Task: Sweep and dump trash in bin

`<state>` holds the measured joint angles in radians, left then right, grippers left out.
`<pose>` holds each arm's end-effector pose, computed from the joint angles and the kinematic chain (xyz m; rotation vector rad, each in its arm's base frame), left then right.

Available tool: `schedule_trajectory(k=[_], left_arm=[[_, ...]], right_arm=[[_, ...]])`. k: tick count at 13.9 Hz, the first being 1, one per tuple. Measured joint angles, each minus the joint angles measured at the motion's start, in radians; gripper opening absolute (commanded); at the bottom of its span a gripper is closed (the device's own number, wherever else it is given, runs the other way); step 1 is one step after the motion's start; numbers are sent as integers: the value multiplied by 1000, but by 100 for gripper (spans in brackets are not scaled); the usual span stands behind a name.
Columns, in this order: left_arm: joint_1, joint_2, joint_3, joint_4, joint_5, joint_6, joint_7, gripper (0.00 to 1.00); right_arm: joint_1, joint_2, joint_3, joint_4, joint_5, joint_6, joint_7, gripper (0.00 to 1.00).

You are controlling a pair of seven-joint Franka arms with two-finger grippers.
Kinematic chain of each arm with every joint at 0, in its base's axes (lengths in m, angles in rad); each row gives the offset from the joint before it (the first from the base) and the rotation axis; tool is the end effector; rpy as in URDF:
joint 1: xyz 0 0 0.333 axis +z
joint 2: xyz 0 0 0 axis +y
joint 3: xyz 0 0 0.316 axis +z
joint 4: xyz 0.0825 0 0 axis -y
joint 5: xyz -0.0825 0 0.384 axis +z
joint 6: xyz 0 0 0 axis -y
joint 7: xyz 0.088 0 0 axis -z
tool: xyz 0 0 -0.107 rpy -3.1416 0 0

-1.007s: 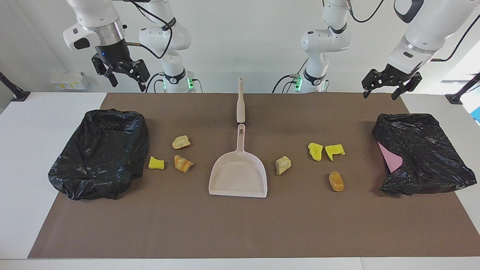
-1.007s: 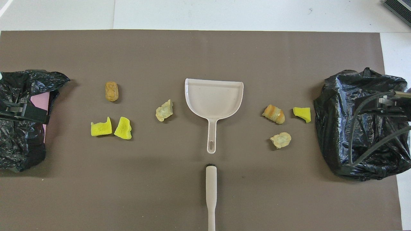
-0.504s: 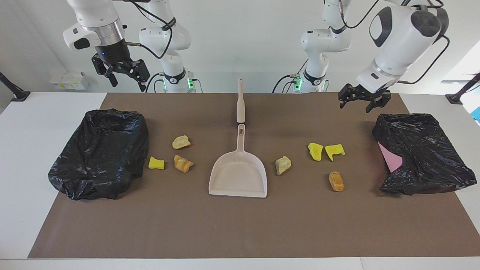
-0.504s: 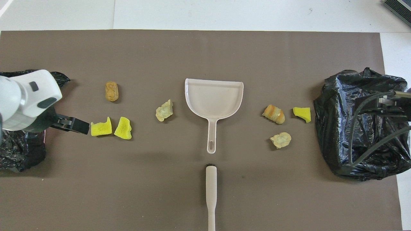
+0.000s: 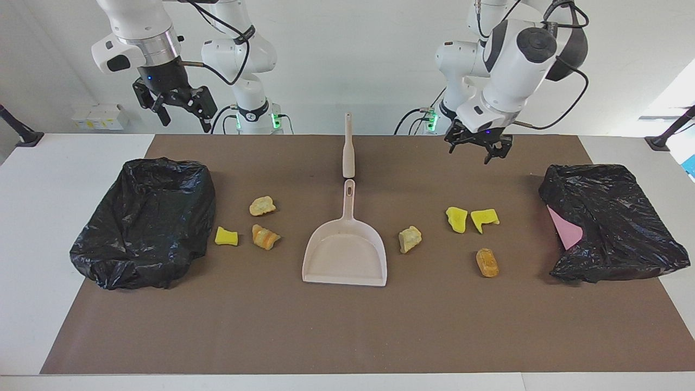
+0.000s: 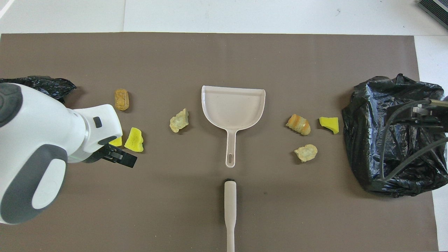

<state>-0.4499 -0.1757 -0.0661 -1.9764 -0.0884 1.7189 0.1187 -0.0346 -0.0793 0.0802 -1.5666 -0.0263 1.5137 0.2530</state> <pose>0.4280 -0.2544 0.5376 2.9352 -0.9347 -0.1468 0.5234 0.0229 0.6641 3.0958 -0.3253 0.0478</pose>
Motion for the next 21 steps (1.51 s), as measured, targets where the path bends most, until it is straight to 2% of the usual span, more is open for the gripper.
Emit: schedule_trajectory(k=[3,6,12,16,21], left_arm=[[-124,-12,0,-13,-2,17,-127,100],[-264,-9,-1,-73,-2,118,-358,100],[-479,36,-3,-185,-3,295,-647,100],[-560,64,-5,-258,11,377,-755,100],[-594,90,-12,-306,103,421,-811,100]], right_arm=[[0,0,0,0,0,0,0,100],[0,0,0,0,0,0,0,100],[0,0,0,0,0,0,0,100],[0,0,-4,0,0,-22,0,100],[1,-2,-5,-2,0,-16,0,100]])
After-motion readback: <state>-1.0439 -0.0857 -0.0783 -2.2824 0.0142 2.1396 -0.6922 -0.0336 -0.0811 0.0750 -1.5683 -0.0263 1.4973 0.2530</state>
